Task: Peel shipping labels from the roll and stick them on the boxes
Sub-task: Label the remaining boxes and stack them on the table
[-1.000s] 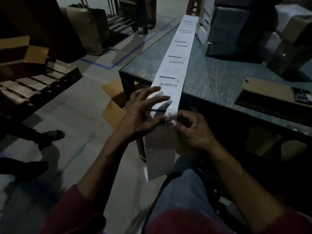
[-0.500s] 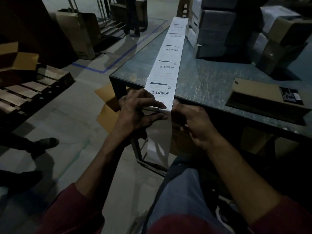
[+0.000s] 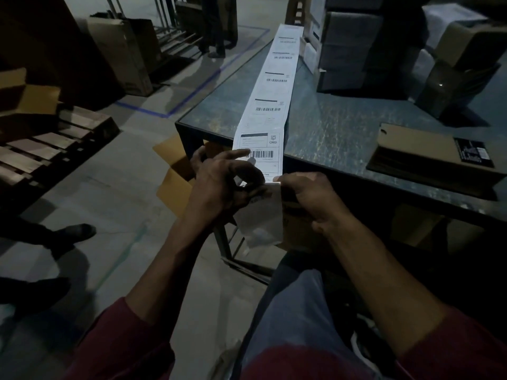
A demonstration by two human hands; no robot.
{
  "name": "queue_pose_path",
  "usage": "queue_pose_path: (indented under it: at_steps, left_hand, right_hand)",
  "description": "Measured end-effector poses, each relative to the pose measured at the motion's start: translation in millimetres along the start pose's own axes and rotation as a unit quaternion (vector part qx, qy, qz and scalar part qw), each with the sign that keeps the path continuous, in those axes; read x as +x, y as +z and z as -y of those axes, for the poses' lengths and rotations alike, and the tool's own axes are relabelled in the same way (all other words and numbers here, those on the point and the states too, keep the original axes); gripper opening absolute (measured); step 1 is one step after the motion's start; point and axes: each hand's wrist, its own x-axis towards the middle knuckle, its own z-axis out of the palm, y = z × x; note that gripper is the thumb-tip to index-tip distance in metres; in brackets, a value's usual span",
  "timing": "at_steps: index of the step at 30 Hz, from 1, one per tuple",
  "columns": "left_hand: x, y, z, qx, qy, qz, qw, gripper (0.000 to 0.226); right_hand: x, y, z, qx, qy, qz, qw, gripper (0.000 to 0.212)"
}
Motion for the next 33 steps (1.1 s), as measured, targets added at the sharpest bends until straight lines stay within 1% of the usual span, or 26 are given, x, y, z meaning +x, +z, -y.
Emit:
queue_pose_path:
  at_steps: [1,3,5,8,10,12,13,14,15,17,19,21,23,25,28,30,33]
  left_hand:
    - [0.3,0.0,-0.4,0.006,-0.003,0.011,1.000,0.020]
    - [-0.1,1.7,-1.6,0.030,0.011,0.027,0.999,0.018]
    - [-1.2,4.1,-3.3,0.050,0.046,0.020,0.997,0.016]
    - [-2.7,9.1,-2.9,0.047,0.079,-0.012,0.996,0.005]
    - [-4.0,12.4,-5.5,0.062,0.119,-0.057,0.989,0.007]
    - [-8.7,15.7,-10.8,0.089,0.172,-0.148,0.970,0.004]
    - [-12.8,16.8,-14.9,0.091,0.183,-0.188,0.961,0.004]
    - [-13.2,16.7,-18.3,0.087,0.186,-0.213,0.955,0.005]
    - [-14.4,17.1,-19.8,0.077,0.179,-0.214,0.957,0.005]
    - [-14.2,16.6,-17.6,0.051,0.156,-0.164,0.973,0.009]
    - [-14.4,14.9,-10.4,0.028,0.129,-0.086,0.988,0.024]
    - [-16.4,15.2,-4.2,0.020,0.123,-0.037,0.992,0.033]
    - [-19.1,17.9,-0.8,0.030,0.127,-0.020,0.991,0.032]
    - [-19.1,21.4,0.2,0.038,0.124,-0.019,0.991,0.025]
    - [-18.1,24.2,-2.2,0.037,0.122,-0.017,0.992,0.016]
    - [-18.5,24.4,-4.9,0.040,0.123,-0.010,0.992,0.011]
    - [-19.2,25.8,-5.9,0.039,0.118,-0.005,0.992,0.017]
  right_hand:
    - [-0.8,-0.4,0.2,0.002,0.001,-0.003,1.000,0.032]
    - [-0.9,-2.1,-0.3,0.002,-0.003,-0.005,1.000,0.023]
    - [0.1,-3.4,-0.5,-0.012,-0.009,-0.005,1.000,0.016]
    - [0.5,-2.4,-0.8,-0.025,-0.009,-0.004,1.000,0.018]
    - [1.2,-2.3,-3.0,-0.028,0.001,-0.003,1.000,0.017]
    - [4.6,-3.4,-5.7,-0.053,-0.002,-0.006,0.999,0.018]
    - [6.3,-4.2,-8.0,-0.070,-0.002,-0.014,0.997,0.018]
    - [8.5,-5.3,-7.3,-0.081,-0.002,-0.022,0.996,0.018]
    - [10.5,-6.5,-9.1,-0.085,0.002,-0.026,0.996,0.018]
    - [10.3,-7.1,-9.2,-0.076,0.011,-0.025,0.997,0.018]
    - [7.9,-6.4,-8.3,-0.050,0.009,-0.021,0.998,0.021]
    - [5.6,-6.0,-5.1,-0.035,0.006,-0.016,0.999,0.022]
    - [4.7,-5.6,-3.5,-0.037,0.011,-0.006,0.999,0.025]
    - [5.5,-4.8,-4.1,-0.027,0.016,0.001,1.000,0.028]
    - [5.3,-3.3,-4.1,0.011,0.014,0.014,1.000,0.027]
    - [5.0,-2.3,-2.8,0.015,0.013,0.014,1.000,0.027]
    - [6.3,-3.6,-1.9,-0.001,0.009,0.010,1.000,0.024]
